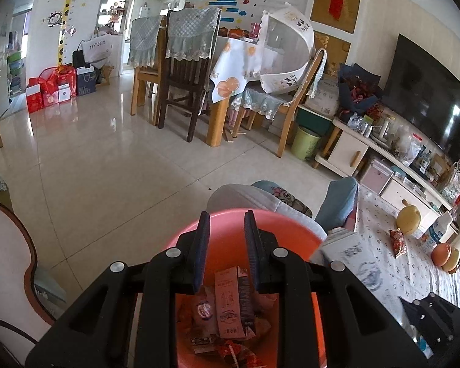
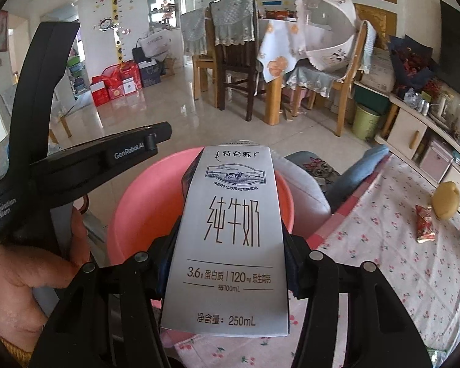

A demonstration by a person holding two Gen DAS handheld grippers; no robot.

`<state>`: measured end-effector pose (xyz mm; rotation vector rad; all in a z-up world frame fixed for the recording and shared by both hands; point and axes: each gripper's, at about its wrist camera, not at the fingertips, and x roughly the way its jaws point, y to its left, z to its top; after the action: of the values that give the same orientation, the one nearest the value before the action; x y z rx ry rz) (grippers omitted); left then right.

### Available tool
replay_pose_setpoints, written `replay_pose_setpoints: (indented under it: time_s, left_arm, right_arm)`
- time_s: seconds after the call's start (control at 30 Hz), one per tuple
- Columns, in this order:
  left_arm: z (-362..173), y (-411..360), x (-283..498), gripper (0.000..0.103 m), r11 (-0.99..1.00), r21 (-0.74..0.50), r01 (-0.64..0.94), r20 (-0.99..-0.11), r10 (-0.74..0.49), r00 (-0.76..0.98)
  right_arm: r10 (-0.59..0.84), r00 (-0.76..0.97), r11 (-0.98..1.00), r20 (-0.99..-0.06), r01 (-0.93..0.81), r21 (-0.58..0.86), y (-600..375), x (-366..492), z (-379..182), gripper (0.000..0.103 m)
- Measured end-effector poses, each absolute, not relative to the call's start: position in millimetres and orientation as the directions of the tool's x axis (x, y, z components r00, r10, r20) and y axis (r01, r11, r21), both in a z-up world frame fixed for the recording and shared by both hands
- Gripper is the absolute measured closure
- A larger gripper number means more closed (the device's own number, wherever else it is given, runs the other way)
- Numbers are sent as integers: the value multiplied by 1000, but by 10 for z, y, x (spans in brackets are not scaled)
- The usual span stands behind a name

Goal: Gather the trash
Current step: 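Carry both items over the pink bucket and open both tools to drop them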

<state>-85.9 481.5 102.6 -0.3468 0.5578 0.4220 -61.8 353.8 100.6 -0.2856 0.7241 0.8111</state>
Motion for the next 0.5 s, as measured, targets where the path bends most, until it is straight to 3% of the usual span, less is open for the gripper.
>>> replay_pose_setpoints:
  time_s: [0.07, 0.1, 0.13, 0.17, 0.33, 0.5]
  left_arm:
    - [1007, 4806, -828, 70, 861, -188, -473, -586, 288, 757]
    - [987, 4799, -807, 52, 858, -170, -485, -597, 301, 743]
    - [990, 4779, -798, 38, 857, -162, -490, -600, 309, 738]
    - [994, 4774, -800, 34, 856, -155, -494, -600, 315, 735]
    - [1021, 4738, -810, 21, 854, -145, -500, -592, 330, 735]
    - [1032, 4655, -788, 16, 864, -126, -488, -589, 331, 737]
  right_arm:
    - [537, 441, 658, -719, -752, 30, 3624, -584, 898, 42]
    - [518, 455, 673, -724, -740, 16, 3627, -574, 864, 27]
    - [510, 466, 684, -723, -730, 12, 3604, -570, 839, 18]
    - [507, 481, 698, -715, -716, 13, 3569, -572, 831, 13]
    - [505, 525, 760, -685, -647, 66, 3251, -544, 832, 12]
    - [499, 549, 795, -670, -598, 101, 2985, -505, 843, 11]
